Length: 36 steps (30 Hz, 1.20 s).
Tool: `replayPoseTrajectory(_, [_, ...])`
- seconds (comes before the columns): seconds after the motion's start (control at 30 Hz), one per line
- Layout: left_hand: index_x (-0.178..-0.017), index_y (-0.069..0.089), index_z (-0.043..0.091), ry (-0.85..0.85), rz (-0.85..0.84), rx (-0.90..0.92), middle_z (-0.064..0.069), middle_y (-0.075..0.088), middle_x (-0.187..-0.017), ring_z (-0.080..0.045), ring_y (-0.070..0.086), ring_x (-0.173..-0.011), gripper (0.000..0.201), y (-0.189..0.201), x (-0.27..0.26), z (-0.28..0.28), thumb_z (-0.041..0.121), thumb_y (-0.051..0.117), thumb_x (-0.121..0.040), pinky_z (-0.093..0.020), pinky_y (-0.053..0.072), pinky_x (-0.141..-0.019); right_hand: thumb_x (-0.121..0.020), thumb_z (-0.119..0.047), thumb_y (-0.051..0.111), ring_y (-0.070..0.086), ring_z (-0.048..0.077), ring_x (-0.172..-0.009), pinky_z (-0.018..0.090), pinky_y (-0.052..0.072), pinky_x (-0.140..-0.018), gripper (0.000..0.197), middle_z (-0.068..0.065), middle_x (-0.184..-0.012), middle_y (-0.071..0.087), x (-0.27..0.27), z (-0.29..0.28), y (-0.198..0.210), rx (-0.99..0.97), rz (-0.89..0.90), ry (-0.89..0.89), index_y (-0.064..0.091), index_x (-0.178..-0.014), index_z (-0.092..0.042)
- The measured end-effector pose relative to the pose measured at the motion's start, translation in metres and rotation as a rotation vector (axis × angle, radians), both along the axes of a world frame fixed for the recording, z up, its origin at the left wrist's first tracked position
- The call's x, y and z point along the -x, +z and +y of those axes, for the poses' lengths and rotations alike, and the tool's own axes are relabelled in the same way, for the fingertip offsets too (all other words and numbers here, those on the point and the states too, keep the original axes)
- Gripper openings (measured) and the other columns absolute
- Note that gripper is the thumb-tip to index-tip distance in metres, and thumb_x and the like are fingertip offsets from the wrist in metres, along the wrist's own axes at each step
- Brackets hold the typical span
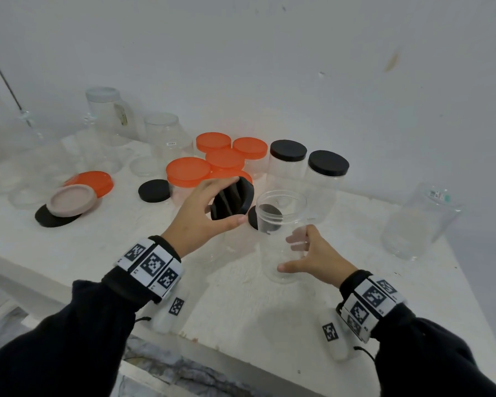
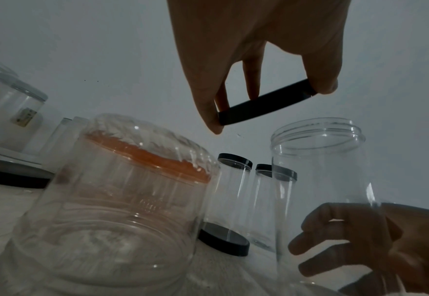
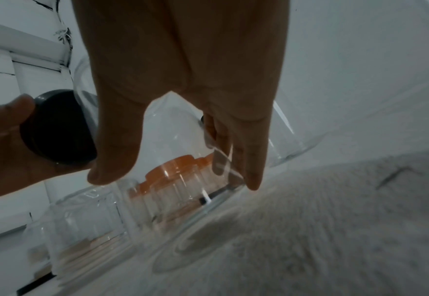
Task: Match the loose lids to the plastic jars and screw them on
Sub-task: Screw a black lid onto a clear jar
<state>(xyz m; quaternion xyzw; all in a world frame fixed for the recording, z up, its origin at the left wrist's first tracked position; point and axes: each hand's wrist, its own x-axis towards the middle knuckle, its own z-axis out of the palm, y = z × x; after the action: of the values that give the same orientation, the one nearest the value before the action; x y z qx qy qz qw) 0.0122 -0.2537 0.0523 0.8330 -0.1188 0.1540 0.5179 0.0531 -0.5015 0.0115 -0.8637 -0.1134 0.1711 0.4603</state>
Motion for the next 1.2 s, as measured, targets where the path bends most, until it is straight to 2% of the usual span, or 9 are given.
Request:
replayPoseTrajectory(0.27, [-0.127,0.042,0.042,-0.029,-0.013,0.004,0.024,0.042,-0.123,0.009,0.040,-0.117,0.070,0.002,-0.001,-0.004,0.059,0.062,-0.062,-0.008,0.039,-0.086,-0.067,-0.022,0.084,0.045,0.016,-0.124,0.039,0.042,-0.104,0.092,-0.006,-0.131,0.043,0.003,0.000,0.002,-0.017,0.085,0.115,0.014,-0.126,-0.031])
replayPoseTrajectory(0.43, [-0.125,0.041,0.044,-0.044,-0.014,-0.001,0.027,0.041,-0.122,0.006,0.040,-0.119,0.068,-0.002,0.000,-0.004,0.059,0.062,-0.062,-0.008,0.039,-0.085,-0.060,-0.045,0.083,0.045,0.013,-0.125,0.035,0.042,-0.103,0.106,-0.007,-0.134,0.041,0.005,-0.002,0.003,-0.037,0.093,0.113,0.013,-0.139,-0.028])
replayPoseTrajectory(0.53, [-0.124,0.041,0.045,-0.045,-0.011,0.001,0.026,0.042,-0.122,0.008,0.040,-0.118,0.067,-0.005,0.001,-0.002,0.059,0.062,-0.062,-0.005,0.038,-0.084,-0.064,-0.039,0.081,0.046,0.008,-0.121,0.026,0.042,-0.096,0.096,-0.010,-0.132,0.042,0.009,0.000,0.007,-0.054,0.032,0.091,0.022,-0.138,-0.024])
replayPoseTrajectory(0.6, [-0.124,0.042,0.043,-0.047,-0.009,0.007,0.026,0.043,-0.121,0.013,0.040,-0.115,0.068,-0.005,0.002,-0.003,0.059,0.062,-0.061,-0.002,0.038,-0.083,-0.063,-0.036,0.082,0.049,0.007,-0.116,0.022,0.044,-0.089,0.086,-0.011,-0.127,0.046,0.011,0.001,0.009,-0.059,-0.027,0.065,0.031,-0.131,-0.027])
replayPoseTrajectory(0.7, [-0.122,0.043,0.042,-0.058,-0.020,-0.017,0.029,0.043,-0.119,0.015,0.040,-0.112,0.067,-0.001,0.001,-0.009,0.060,0.062,-0.060,-0.001,0.038,-0.082,-0.064,-0.028,0.085,0.052,0.008,-0.113,0.024,0.047,-0.087,0.079,-0.015,-0.121,0.047,0.012,0.004,0.011,-0.099,-0.061,0.055,0.034,-0.125,-0.029])
replayPoseTrajectory(0.8, [-0.124,0.045,0.036,-0.078,-0.037,-0.060,0.016,0.047,-0.124,0.006,0.042,-0.116,0.070,0.006,-0.003,-0.018,0.060,0.063,-0.061,-0.012,0.040,-0.091,-0.063,-0.024,0.086,0.052,0.011,-0.115,0.032,0.049,-0.093,0.079,-0.014,-0.123,0.047,0.011,0.009,0.010,-0.123,-0.062,0.086,0.036,-0.125,-0.027])
replayPoseTrajectory(0.87, [-0.127,0.048,0.030,-0.094,-0.057,-0.107,0.008,0.049,-0.127,-0.001,0.044,-0.117,0.073,0.009,-0.005,-0.024,0.060,0.063,-0.062,-0.020,0.040,-0.095,-0.063,-0.022,0.086,0.050,0.011,-0.117,0.029,0.050,-0.090,0.080,-0.010,-0.127,0.049,0.012,0.014,0.009,-0.130,-0.066,0.093,0.038,-0.127,-0.026])
replayPoseTrajectory(1.0, [-0.127,0.052,0.024,-0.123,-0.058,-0.228,0.008,0.049,-0.123,-0.002,0.045,-0.112,0.076,0.015,-0.008,-0.031,0.061,0.061,-0.062,-0.012,0.034,-0.092,-0.065,-0.019,0.085,0.049,0.010,-0.116,0.019,0.048,-0.081,0.077,-0.009,-0.127,0.049,0.014,0.019,0.010,-0.151,-0.081,0.088,0.039,-0.125,-0.028])
replayPoseTrajectory(1.2, [-0.125,0.053,0.020,-0.164,-0.052,-0.378,0.011,0.044,-0.116,-0.005,0.043,-0.107,0.067,0.023,-0.007,-0.036,0.049,0.066,-0.066,-0.007,0.031,-0.086,-0.066,-0.020,0.085,0.049,0.010,-0.115,0.024,0.050,-0.083,0.076,-0.010,-0.126,0.047,0.017,0.022,0.012,-0.130,-0.100,0.106,0.035,-0.122,-0.035])
